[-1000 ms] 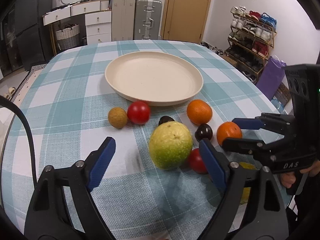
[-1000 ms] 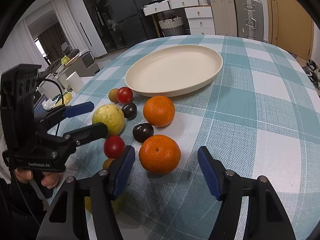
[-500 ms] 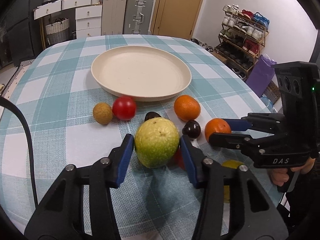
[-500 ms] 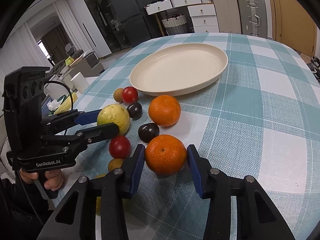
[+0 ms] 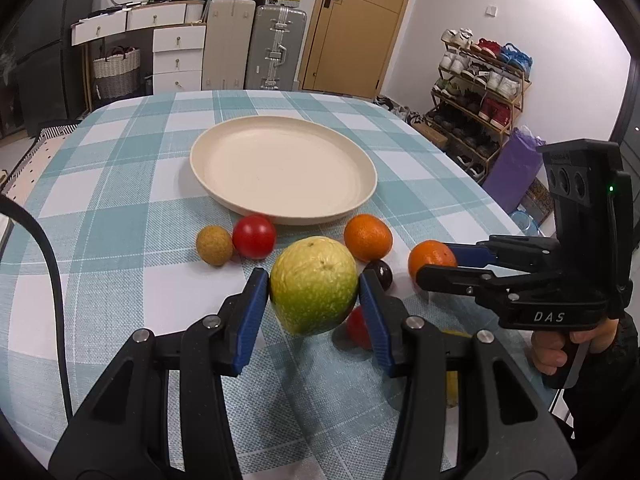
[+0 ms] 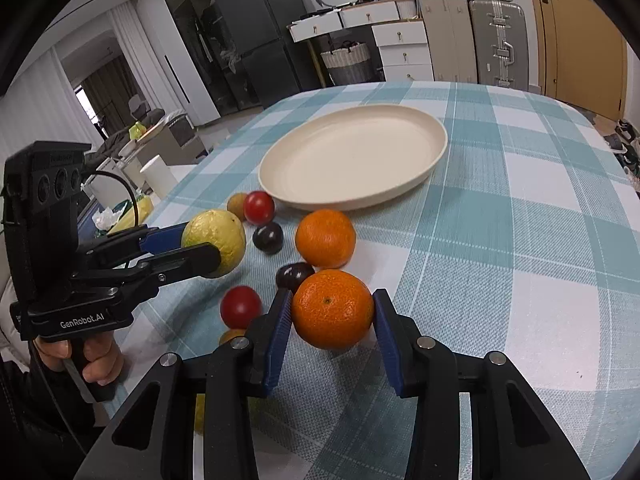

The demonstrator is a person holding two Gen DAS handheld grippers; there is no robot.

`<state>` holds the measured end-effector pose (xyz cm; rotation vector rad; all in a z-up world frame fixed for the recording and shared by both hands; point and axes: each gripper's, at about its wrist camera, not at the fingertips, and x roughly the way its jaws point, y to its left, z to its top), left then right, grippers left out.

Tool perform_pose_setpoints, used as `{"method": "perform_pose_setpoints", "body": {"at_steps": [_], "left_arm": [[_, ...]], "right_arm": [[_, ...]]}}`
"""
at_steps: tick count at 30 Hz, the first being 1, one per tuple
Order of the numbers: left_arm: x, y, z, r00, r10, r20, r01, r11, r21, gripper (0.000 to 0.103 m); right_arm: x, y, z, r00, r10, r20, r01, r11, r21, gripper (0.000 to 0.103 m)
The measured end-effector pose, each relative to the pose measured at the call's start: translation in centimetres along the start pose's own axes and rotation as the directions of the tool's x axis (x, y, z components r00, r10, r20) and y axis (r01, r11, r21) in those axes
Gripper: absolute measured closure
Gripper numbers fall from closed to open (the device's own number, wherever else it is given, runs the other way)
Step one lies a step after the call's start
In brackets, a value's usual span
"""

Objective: Organize fruits

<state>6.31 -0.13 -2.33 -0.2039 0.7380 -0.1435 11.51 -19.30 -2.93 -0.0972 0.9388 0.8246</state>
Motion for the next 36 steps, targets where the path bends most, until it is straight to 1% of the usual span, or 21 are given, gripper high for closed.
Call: {"method": "perform_pose_setpoints", "body": {"at_steps": [6, 10, 14, 15, 16, 17, 19, 21, 24, 26, 29, 31, 34, 35, 36], "left_arm": [[-0.8, 0.4, 1.1, 0.998, 0.035, 0.054, -0.035, 0.999, -0.003, 0.059], [-0.8, 0.8, 2.2, 0.994, 0.074, 0.082, -0.074, 0.997, -0.002, 0.059], [-0.6, 1.3, 3.4, 0.990, 0.098, 0.106, -0.098, 0.995, -0.006, 0.059], [-0.6, 1.4, 3.7, 0.988, 0.102, 0.113, -0.102, 0.995, -0.007, 0.061], [-0.6, 1.5, 4.0, 0.987, 0.107, 0.123, -0.106, 0.994, -0.007, 0.067], [-0.5, 1.6, 4.3, 0.987, 0.106, 0.124, -0.106, 0.994, -0.004, 0.077], [-0.4, 1.9, 5.1, 0.987, 0.097, 0.129, -0.096, 0.995, -0.013, 0.077], [0.4, 2.3, 5.4, 0.991, 0.084, 0.108, -0.081, 0.996, -0.031, 0.078], [1.2, 2.5, 5.0, 0.993, 0.095, 0.073, -0.093, 0.995, -0.027, 0.078], [1.5, 2.8, 4.4, 0.995, 0.089, 0.045, -0.088, 0.996, -0.027, 0.078], [1.2, 3.5, 3.0, 0.995, 0.086, 0.046, -0.085, 0.996, -0.027, 0.077], [1.6, 3.9, 2.5, 0.996, 0.080, 0.027, -0.079, 0.996, -0.036, 0.077], [2.1, 3.9, 2.2, 0.995, 0.096, 0.000, -0.096, 0.993, -0.061, 0.077], [1.9, 3.5, 2.1, 0.996, 0.083, 0.012, -0.082, 0.995, -0.057, 0.075], [1.6, 3.0, 2.0, 0.997, 0.065, 0.027, -0.065, 0.997, -0.034, 0.069]], "right_arm": [[-0.8, -0.6, 1.4, 0.998, -0.017, 0.065, 0.016, 1.000, 0.019, 0.061], [-1.2, -0.7, 2.6, 0.994, -0.036, 0.102, 0.035, 0.999, 0.019, 0.061], [-1.3, -0.8, 3.6, 0.990, -0.053, 0.129, 0.051, 0.998, 0.023, 0.061], [-1.3, -0.9, 3.8, 0.989, -0.054, 0.134, 0.051, 0.998, 0.024, 0.061], [-1.3, -0.9, 4.1, 0.989, -0.055, 0.138, 0.052, 0.998, 0.024, 0.061], [-1.4, -0.8, 4.3, 0.988, -0.057, 0.141, 0.054, 0.998, 0.024, 0.061], [-1.2, -0.9, 4.7, 0.987, -0.062, 0.148, 0.059, 0.998, 0.026, 0.061], [-0.9, -1.0, 5.0, 0.988, -0.061, 0.145, 0.057, 0.998, 0.032, 0.061], [-0.5, -1.2, 5.0, 0.989, -0.064, 0.136, 0.059, 0.997, 0.041, 0.061], [-0.5, -1.3, 4.8, 0.989, -0.074, 0.130, 0.070, 0.997, 0.041, 0.061], [-0.8, -1.4, 4.4, 0.989, -0.074, 0.128, 0.069, 0.997, 0.042, 0.061], [-1.0, -1.4, 4.3, 0.989, -0.073, 0.130, 0.068, 0.997, 0.040, 0.061], [-1.0, -1.5, 4.1, 0.989, -0.074, 0.128, 0.069, 0.997, 0.042, 0.061], [-1.1, -1.5, 4.0, 0.989, -0.074, 0.128, 0.068, 0.997, 0.045, 0.061], [-1.2, -1.5, 3.9, 0.989, -0.072, 0.128, 0.066, 0.997, 0.046, 0.061]]}}
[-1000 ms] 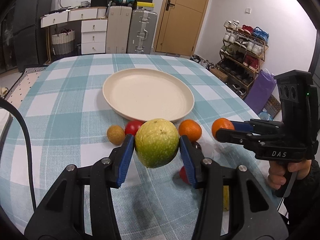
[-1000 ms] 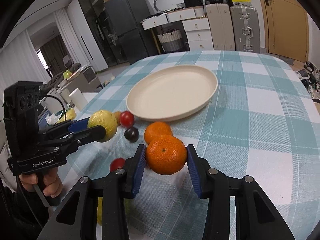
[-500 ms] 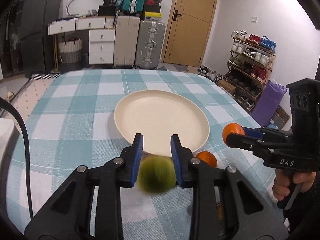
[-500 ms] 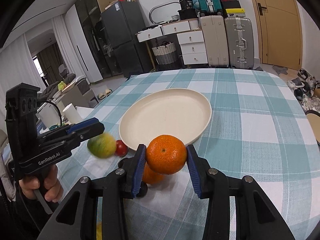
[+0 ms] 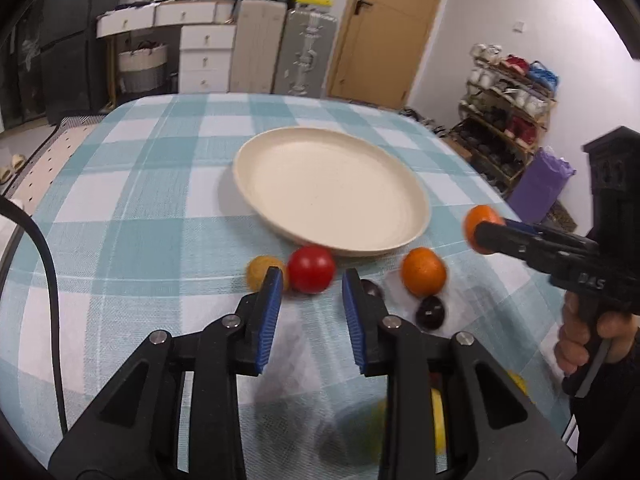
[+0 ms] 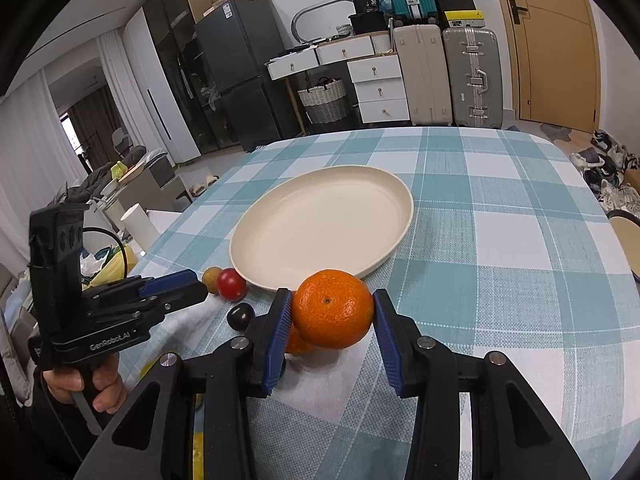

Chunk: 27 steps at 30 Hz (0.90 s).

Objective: Organize fruits

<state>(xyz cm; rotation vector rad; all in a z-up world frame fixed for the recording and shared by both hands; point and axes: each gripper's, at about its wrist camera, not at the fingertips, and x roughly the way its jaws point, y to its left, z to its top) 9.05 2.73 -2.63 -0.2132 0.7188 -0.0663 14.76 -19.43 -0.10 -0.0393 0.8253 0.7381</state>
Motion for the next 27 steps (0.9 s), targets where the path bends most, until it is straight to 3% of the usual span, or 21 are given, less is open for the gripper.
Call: {"method": "perform_pose_setpoints", "body": {"at_steps": [6, 11, 16, 20, 27], "left_arm": [[-0.7, -1.6, -0.3, 1.000, 0.004, 0.017, -0.005, 0.998, 0.065, 0.042], [-0.4, -1.2, -0.4, 0.998, 0.058, 0.003, -0.058, 0.997, 0.059, 0.038], [0.6, 1.4, -0.1, 0.993, 0.118, -0.029, -0.119, 0.993, -0.016, 0.038], [1.5, 2.0, 0.2, 0.986, 0.154, -0.060, -0.154, 0.988, 0.015, 0.040], [2.4, 2.3, 0.2, 0.988, 0.127, -0.092, -0.124, 0.991, 0.040, 0.060]], "right_arm": [[-0.4, -0.1, -0.5, 1.000, 0.001, 0.001, -0.001, 1.000, 0.001, 0.061], [-0.5, -0.2, -0.6, 1.000, 0.001, 0.001, -0.001, 1.000, 0.002, 0.061], [-0.6, -0.3, -0.7, 1.000, 0.000, 0.002, 0.000, 1.000, 0.006, 0.061], [-0.5, -0.4, -0.7, 1.000, 0.001, 0.000, -0.001, 1.000, 0.008, 0.061], [-0.2, -0.8, -0.5, 1.000, -0.001, -0.007, 0.001, 1.000, 0.009, 0.061]]}}
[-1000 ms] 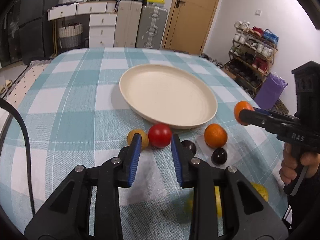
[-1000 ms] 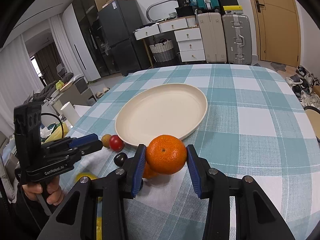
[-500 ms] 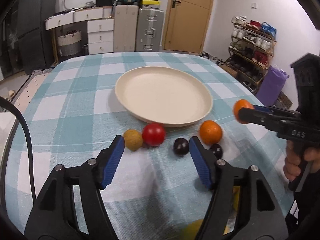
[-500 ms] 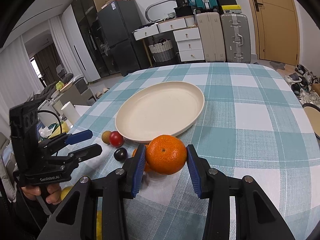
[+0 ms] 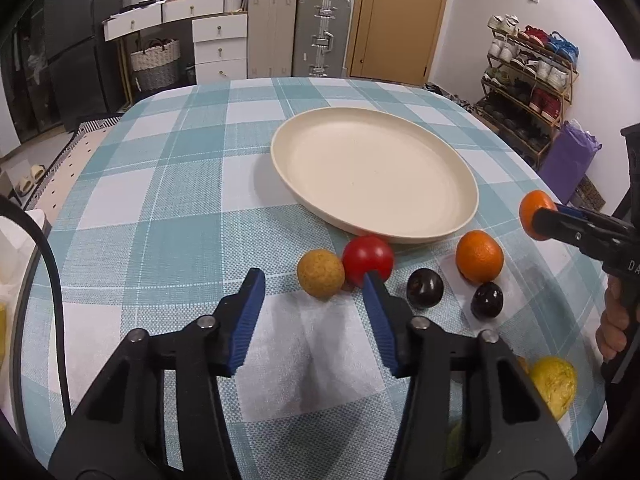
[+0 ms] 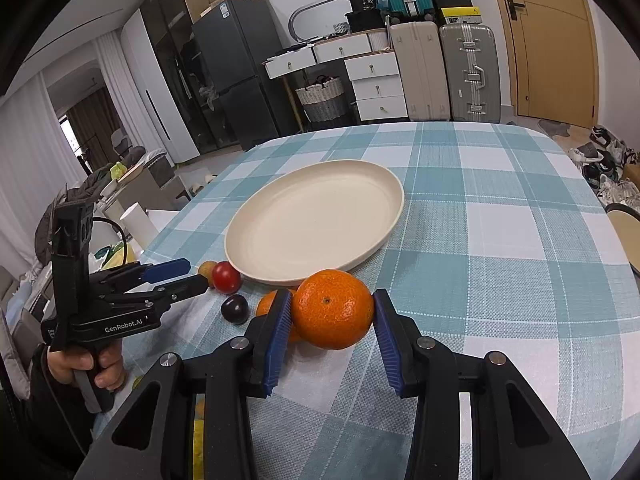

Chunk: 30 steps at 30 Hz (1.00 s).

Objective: Organize fruits
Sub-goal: 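Grasp the small brown round fruit with the left gripper and lift it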

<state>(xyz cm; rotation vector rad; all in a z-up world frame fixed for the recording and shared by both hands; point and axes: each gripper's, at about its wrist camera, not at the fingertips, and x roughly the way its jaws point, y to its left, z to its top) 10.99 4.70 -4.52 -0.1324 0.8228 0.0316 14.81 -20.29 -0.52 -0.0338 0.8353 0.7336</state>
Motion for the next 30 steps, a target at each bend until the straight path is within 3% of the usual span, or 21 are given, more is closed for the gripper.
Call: {"method": "perform_pose_setpoints", "body": {"at_steps": [3, 10, 21, 30], "left_arm": [[0.5, 0.1, 0.1, 1.000, -0.013, -0.022, 0.013, 1.000, 0.004, 0.071], [1.4, 0.6, 0.4, 0.998, -0.035, -0.045, 0.035, 0.999, -0.010, 0.080], [0.9, 0.8, 0.3, 0.998, -0.059, -0.017, 0.059, 0.998, -0.012, 0.081], [-0.8, 0.7, 0.7, 0.996, -0.073, 0.048, 0.074, 0.997, -0.013, 0.081]], "right_arm": [[0.1, -0.2, 0.2, 1.000, 0.001, 0.001, -0.001, 1.000, 0.004, 0.061], [0.3, -0.1, 0.3, 1.000, 0.001, -0.005, -0.001, 1.000, 0.005, 0.061], [1.1, -0.1, 0.7, 1.000, 0.004, -0.017, -0.004, 1.000, 0.002, 0.061], [1.8, -0.1, 1.2, 1.000, 0.006, -0.016, -0.006, 1.000, 0.001, 0.061]]}}
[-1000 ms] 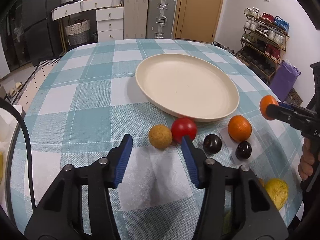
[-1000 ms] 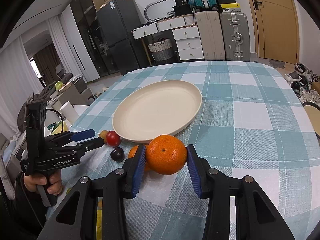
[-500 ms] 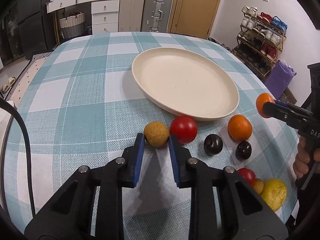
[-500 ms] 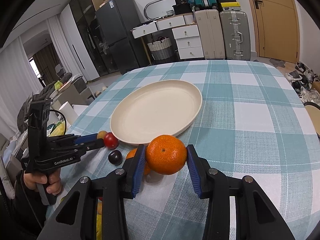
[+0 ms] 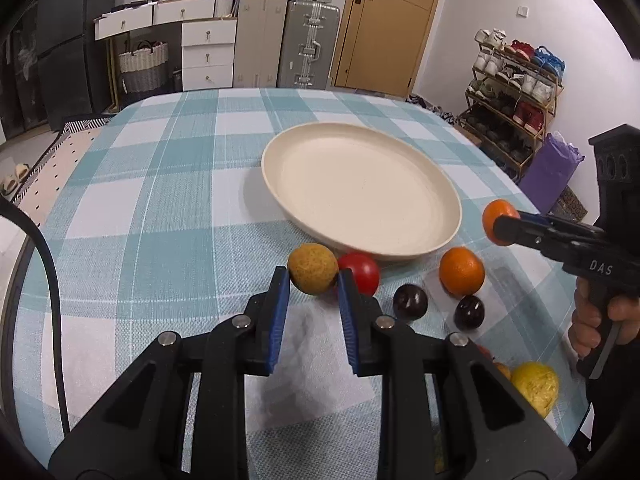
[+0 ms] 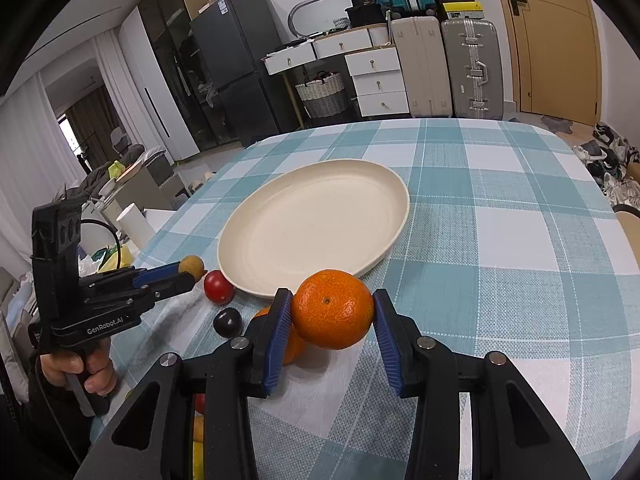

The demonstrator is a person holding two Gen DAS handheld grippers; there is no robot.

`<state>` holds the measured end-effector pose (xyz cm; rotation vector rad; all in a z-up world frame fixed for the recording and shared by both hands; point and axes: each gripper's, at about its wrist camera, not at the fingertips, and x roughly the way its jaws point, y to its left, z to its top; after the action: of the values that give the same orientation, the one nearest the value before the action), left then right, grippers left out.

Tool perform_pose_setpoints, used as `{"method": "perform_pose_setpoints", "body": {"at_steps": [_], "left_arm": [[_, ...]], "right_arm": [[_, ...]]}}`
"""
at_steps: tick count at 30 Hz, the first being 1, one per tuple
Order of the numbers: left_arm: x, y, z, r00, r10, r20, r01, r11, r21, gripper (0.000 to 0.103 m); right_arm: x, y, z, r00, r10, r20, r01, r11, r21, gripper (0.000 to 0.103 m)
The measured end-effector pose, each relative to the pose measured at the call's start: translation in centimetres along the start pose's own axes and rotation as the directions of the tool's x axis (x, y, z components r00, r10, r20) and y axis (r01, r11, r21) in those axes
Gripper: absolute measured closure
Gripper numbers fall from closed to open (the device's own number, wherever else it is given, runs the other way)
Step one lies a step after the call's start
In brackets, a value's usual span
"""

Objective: Organize fruits
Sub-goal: 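Grasp the small brown round fruit with the left gripper and lift it, then release the brown fruit onto the plate with the left gripper while the right gripper sets the tangerine there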

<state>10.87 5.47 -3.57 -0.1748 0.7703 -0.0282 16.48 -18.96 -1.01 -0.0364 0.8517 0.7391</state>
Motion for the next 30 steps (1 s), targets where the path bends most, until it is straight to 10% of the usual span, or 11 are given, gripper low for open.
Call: {"method": "perform_pose_setpoints", "body": {"at_steps": [30], "left_arm": [[5.3, -3.9, 3.6, 1.000, -0.016, -0.018, 0.018, 0.995, 0.100, 0.081]], "right_arm": [[6.6, 1.2, 3.4, 0.999, -0.027, -0.046, 0.023, 0.997, -0.070, 0.061]]}}
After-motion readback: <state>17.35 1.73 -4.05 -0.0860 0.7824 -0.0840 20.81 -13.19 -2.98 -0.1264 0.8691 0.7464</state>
